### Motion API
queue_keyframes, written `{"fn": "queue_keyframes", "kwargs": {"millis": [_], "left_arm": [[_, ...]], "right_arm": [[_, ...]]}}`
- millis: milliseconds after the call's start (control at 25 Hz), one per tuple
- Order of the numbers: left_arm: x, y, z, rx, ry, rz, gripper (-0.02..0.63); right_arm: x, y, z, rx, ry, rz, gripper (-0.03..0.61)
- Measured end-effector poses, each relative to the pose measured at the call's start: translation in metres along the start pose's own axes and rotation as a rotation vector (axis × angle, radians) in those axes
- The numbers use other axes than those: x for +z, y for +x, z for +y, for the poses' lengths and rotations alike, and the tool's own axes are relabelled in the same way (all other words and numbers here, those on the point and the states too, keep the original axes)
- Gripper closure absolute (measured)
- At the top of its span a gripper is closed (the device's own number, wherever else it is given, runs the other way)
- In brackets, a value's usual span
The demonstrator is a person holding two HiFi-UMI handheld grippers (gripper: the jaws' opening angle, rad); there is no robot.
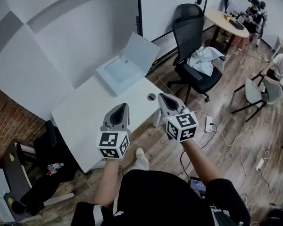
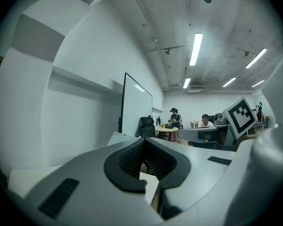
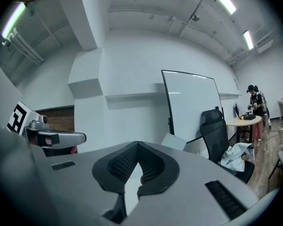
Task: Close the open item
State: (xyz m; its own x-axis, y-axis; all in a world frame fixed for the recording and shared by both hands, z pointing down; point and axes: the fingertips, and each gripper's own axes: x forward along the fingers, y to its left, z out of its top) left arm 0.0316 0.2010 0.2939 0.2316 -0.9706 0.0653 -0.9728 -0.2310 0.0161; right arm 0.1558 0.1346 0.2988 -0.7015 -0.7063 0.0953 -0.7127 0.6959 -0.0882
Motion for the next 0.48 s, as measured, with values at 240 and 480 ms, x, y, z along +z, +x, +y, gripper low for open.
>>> {"fn": "queue_keyframes", "kwargs": {"millis": [240,480], "left_arm": [[0.011,0.047,0.037,-0.014,0.001,0.008,0.601],[0.021,0.086,0.079,-0.022,-0.004,0.007,0.601]], "right_arm": [[0.014,0.057,-0.02,-0.009,0.008,0.004,0.541],[0.026,0.112,-0.032,-0.015,0.019,0.011,0.541]]}}
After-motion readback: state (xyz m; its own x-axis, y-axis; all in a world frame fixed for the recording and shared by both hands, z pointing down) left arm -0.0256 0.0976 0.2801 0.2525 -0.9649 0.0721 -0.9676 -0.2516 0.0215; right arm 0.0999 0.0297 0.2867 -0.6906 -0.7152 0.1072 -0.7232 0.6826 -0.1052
